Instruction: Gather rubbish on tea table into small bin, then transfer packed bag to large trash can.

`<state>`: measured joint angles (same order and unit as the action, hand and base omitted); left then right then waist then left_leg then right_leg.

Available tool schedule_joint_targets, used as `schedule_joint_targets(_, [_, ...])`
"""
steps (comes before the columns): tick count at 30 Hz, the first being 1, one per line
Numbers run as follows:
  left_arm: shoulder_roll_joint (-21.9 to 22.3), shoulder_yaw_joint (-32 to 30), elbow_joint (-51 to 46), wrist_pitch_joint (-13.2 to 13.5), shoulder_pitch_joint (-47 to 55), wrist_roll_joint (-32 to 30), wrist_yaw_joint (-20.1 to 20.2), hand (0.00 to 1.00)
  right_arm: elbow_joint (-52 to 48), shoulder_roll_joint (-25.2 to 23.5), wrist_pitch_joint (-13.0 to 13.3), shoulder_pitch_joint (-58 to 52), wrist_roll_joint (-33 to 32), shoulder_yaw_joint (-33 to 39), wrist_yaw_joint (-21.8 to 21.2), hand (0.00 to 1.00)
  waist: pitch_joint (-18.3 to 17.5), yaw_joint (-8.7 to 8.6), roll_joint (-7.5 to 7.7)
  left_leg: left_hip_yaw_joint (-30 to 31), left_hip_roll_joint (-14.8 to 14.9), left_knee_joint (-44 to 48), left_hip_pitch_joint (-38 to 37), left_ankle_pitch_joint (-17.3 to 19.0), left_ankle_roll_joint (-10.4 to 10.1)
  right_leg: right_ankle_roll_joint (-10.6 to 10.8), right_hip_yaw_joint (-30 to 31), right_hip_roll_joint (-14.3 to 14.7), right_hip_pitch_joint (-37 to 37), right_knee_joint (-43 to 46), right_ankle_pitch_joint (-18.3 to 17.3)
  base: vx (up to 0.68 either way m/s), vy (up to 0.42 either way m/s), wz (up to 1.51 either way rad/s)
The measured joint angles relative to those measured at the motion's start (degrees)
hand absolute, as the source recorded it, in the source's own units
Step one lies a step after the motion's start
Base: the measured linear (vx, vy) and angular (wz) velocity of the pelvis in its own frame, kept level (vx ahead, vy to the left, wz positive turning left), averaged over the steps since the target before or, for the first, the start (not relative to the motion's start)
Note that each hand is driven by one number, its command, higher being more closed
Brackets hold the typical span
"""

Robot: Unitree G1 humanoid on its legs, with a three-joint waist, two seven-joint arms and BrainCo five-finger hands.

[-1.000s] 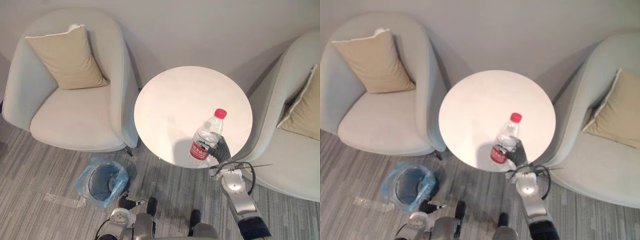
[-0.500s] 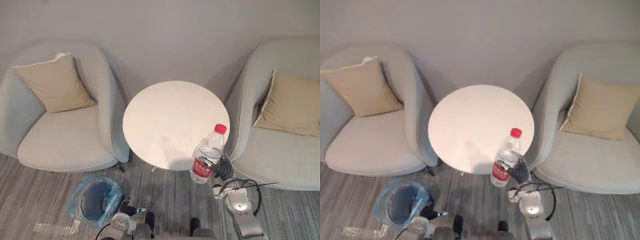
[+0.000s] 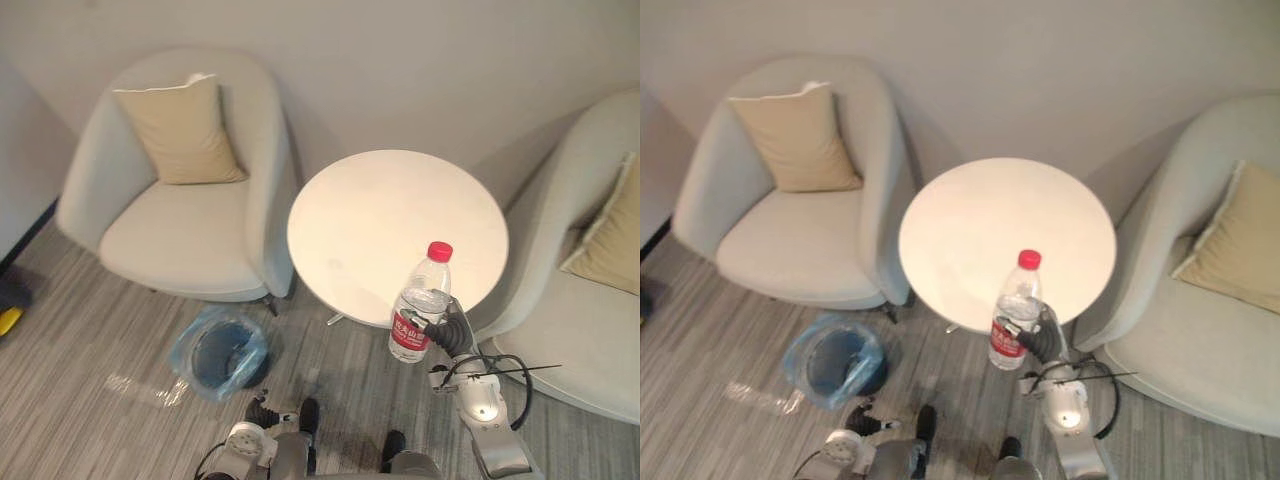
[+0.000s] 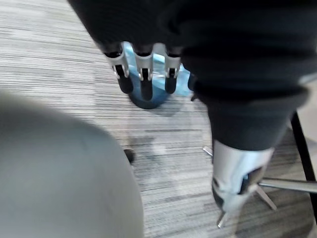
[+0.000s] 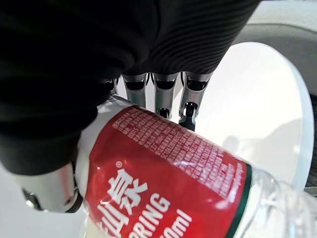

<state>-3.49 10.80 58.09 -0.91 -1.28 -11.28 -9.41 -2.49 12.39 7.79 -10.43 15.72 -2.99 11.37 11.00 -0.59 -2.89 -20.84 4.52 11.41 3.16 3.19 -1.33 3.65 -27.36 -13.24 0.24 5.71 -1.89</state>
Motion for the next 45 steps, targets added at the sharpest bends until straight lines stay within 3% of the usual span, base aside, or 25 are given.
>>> schedule_joint_targets(2, [0.2,0.4,0.1,-0.2,0.3,-0.6,0.4,0.00,0.1,-0.1,-0.4,0.3,0.2,0.8,0.7,1.00,-0.5,-0.63,-1.68,1.0,0.5,-8.2,-3.0,0.0,-1.8,0.9,-3.0,0.9,-0.2,-0.5,1.0,-0.04,0.152,0.93])
schedule_joint_targets(4, [-1.1,0.4,-0.3,0.0,0.2,-0.6,0.8,0.00,2.7,-2.3,-0.9,1.0,0.2,-0.2,0.8,1.00,-0.5,0.58,1.32,2.3,-1.8,-12.7,-3.2,-3.3,-1.1,1.8,-3.8,0.4,0.2,-3.4,3.5,-0.11,0.194,0.63])
schedule_joint_targets(6, [-1.4,0.4,-0.5,0.1,0.3,-0.6,0.7,0.00,5.0,-3.8,-1.0,2.3,0.7,-2.4,0.7,1.00,-0.6,0.74,1.96,2.5,-3.1,-13.6,-3.9,-3.8,-0.4,2.3,-3.8,-0.3,1.2,-4.5,4.5,-0.08,0.142,0.13])
schedule_joint_targets(12, [-1.5,-0.2,-0.3,0.2,1.0,-0.9,0.6,0.00,12.5,-5.6,-1.5,4.7,2.1,-7.1,-0.6,1.00,-0.8,1.06,1.15,2.7,-5.8,-17.3,-7.3,-4.2,1.1,3.3,-3.3,-2.5,2.7,-3.8,4.4,-0.04,0.093,0.02])
schedule_joint_targets(14, [-1.6,-0.7,-0.2,0.2,1.0,-0.9,0.6,0.00,13.7,-5.5,-2.0,4.7,2.2,-8.0,-1.1,1.00,-0.6,1.20,1.51,3.3,-7.1,-17.4,-7.7,-3.2,1.7,4.5,-3.0,-4.8,1.6,1.7,0.4,0.01,0.055,0.25])
schedule_joint_targets(15, [-1.9,-0.8,-0.2,0.2,1.0,-0.9,0.6,0.00,13.7,-5.3,-2.1,4.5,2.1,-7.9,-1.4,1.00,-0.1,0.74,2.20,4.9,-7.8,-16.8,-8.0,-2.5,2.0,4.3,0.9,-5.2,0.5,5.7,-4.1,0.07,0.007,0.65])
schedule_joint_targets(16, [-2.3,-0.7,-0.2,0.2,1.0,-0.8,0.6,0.00,13.3,-5.3,-2.1,3.9,2.1,-7.7,-1.4,1.00,0.3,0.15,3.23,7.9,-8.2,-13.5,-6.7,-1.1,2.6,2.2,7.1,-4.2,-0.3,8.5,-9.0,0.09,-0.005,0.86])
schedule_joint_targets(18, [-2.5,-0.7,-0.3,0.5,1.0,-0.3,0.5,0.00,12.4,-5.1,-2.1,2.3,2.1,-6.8,-1.4,1.00,0.2,-0.12,4.04,11.1,-9.2,-8.0,-4.3,1.7,2.9,-0.3,13.4,-1.8,0.0,9.6,-11.9,0.12,-0.033,1.17])
schedule_joint_targets(19, [-2.6,-2.2,-0.8,0.5,0.7,0.5,0.4,0.00,12.5,-3.7,-2.1,2.3,2.1,-5.9,-1.5,1.00,0.3,-0.04,4.75,15.3,-10.1,-4.9,-4.3,3.8,5.2,-0.8,17.9,-1.5,-2.1,18.2,-12.1,0.20,-0.028,1.08])
schedule_joint_targets(20, [-2.2,-2.7,-0.8,0.4,0.6,0.6,-0.1,0.00,12.8,-3.2,-2.2,2.9,2.2,-6.1,-1.7,1.00,0.9,0.18,4.17,16.3,-9.7,-4.3,-4.7,4.0,5.4,-2.1,19.1,-1.2,-5.4,23.0,-12.7,0.22,-0.063,0.89])
schedule_joint_targets(21, [-2.0,-2.7,-0.5,0.0,0.1,0.6,-0.5,0.00,12.9,-2.9,-2.2,3.0,2.2,-6.1,-1.7,1.00,1.5,-0.23,2.48,17.8,-7.7,-3.6,-4.7,4.9,5.0,-2.8,21.2,2.1,-7.5,24.9,-13.8,0.18,-0.045,0.59])
schedule_joint_targets(22, [-2.4,-2.7,-0.1,-0.6,-0.4,0.8,-0.6,0.00,13.0,-3.0,-2.1,3.4,2.1,-6.4,-1.8,1.00,2.5,-0.26,1.14,19.9,-5.2,-3.4,-5.7,5.5,4.4,-2.5,23.2,7.1,-10.2,22.9,-13.7,0.23,-0.066,0.88])
schedule_joint_targets(23, [-3.2,-2.8,0.0,-1.0,-0.4,0.9,-0.6,0.00,13.0,-3.4,-2.1,3.1,2.1,-6.5,-1.8,1.00,2.9,-0.38,1.59,21.9,-4.6,-4.6,-7.2,5.5,4.2,-1.2,25.1,9.8,-12.3,18.5,-11.4,0.32,-0.102,0.90])
schedule_joint_targets(25, [-4.0,-2.9,0.0,-1.2,-0.3,1.3,-0.6,0.00,12.9,-3.4,-2.1,2.5,2.0,-6.2,-1.9,1.00,3.2,-0.84,3.84,24.6,-5.6,-5.3,-9.1,5.8,2.9,-0.2,28.4,10.6,-13.0,9.4,-5.6,0.32,-0.168,1.03])
schedule_joint_targets(26, [-4.3,-2.9,0.1,-1.2,-0.2,1.3,-0.6,0.00,12.8,-3.4,-2.4,2.3,2.0,-6.1,-1.9,1.00,2.6,-0.93,6.34,26.6,-7.0,-4.3,-9.6,7.5,2.1,0.5,30.7,9.9,-13.1,5.1,0.2,0.28,-0.198,1.02])
schedule_joint_targets(27, [-4.4,-2.9,0.4,-1.2,-0.2,1.3,-0.6,0.00,12.8,-3.4,-2.5,2.1,2.0,-6.0,-1.9,1.00,2.4,-1.24,6.78,27.9,-7.4,-3.2,-9.6,8.5,1.8,0.6,31.0,9.5,-12.9,5.6,3.5,0.43,-0.296,1.22])
schedule_joint_targets(28, [-2.9,-3.1,1.2,-1.3,-0.2,1.3,-0.6,0.00,12.6,-3.0,-2.8,1.8,1.8,-4.8,-2.0,1.00,1.7,-1.65,4.20,29.5,-5.2,-0.6,-9.2,10.6,0.3,-1.4,27.5,10.6,-12.1,6.9,2.9,0.45,-0.256,0.91])
schedule_joint_targets(29, [-2.1,-3.1,1.0,-1.3,0.3,1.3,-0.6,0.00,12.5,-2.6,-2.8,2.1,1.8,-4.1,-2.1,1.00,1.2,-1.32,2.85,29.3,-3.8,-0.3,-8.7,11.2,-0.5,-2.4,26.2,11.5,-12.1,7.0,2.1,0.46,-0.224,0.80])
schedule_joint_targets(31, [-1.4,-3.4,1.1,-1.7,0.2,1.3,-0.6,0.00,12.5,-2.7,-2.9,3.1,1.8,-3.7,-2.3,1.00,1.0,-1.20,1.53,29.2,-1.9,0.3,-8.4,11.3,-1.0,-3.6,23.9,12.6,-11.1,6.7,1.2,0.26,-0.103,0.38])
schedule_joint_targets(34, [-0.6,-4.2,1.1,-2.0,0.2,1.2,-0.5,0.00,12.4,-2.8,-2.9,3.1,1.7,-2.2,-2.4,1.00,1.0,-1.47,1.50,27.9,-0.6,6.0,-8.1,10.6,-2.2,-4.8,20.3,12.8,-5.4,4.0,0.4,0.29,-0.111,0.71])
schedule_joint_targets(36, [-0.2,-4.1,1.0,-2.0,0.3,1.2,-0.5,0.00,12.4,-2.9,-2.8,2.8,1.6,-1.6,-2.3,1.00,0.9,-1.06,1.55,21.7,0.8,11.1,-6.9,11.1,-3.3,-5.0,19.1,12.3,-0.8,1.5,0.3,0.15,-0.002,0.58])
schedule_joint_targets(39, [-0.2,-4.1,1.0,-2.1,-0.2,0.7,-0.4,0.00,12.4,-2.6,-2.8,3.4,1.6,-1.0,-2.0,1.00,0.9,-1.33,1.38,12.7,4.4,10.1,-3.0,11.9,-3.9,-4.6,16.8,11.0,0.1,-0.8,-0.3,0.05,0.069,0.54])
schedule_joint_targets(40, [-0.2,-3.0,0.9,-2.2,-0.4,0.2,-0.4,0.00,12.5,-2.5,-3.1,3.0,1.6,-0.3,-1.8,1.00,0.9,-1.70,0.97,11.7,5.2,5.7,-1.6,9.8,-3.6,-3.9,15.1,10.3,0.0,-0.8,-0.2,-0.01,0.171,0.79])
schedule_joint_targets(41, [-0.2,-2.3,0.9,-2.1,-0.4,-0.1,-0.3,0.00,12.7,-2.4,-3.1,2.4,1.6,0.0,-1.7,1.00,0.6,-1.90,0.50,12.2,5.3,4.2,-1.4,8.5,-5.0,-2.9,14.8,10.4,0.1,-0.8,-0.7,-0.02,0.133,0.55])
schedule_joint_targets(45, [-0.6,-1.8,0.8,-2.1,-0.3,-1.1,-0.5,0.00,14.0,-3.6,-3.2,1.3,1.8,-2.6,-1.7,1.00,0.3,-0.93,0.96,10.8,1.7,2.7,-4.3,8.0,-4.2,-0.5,17.9,7.7,1.9,-2.1,0.4,-0.01,0.186,-0.08])
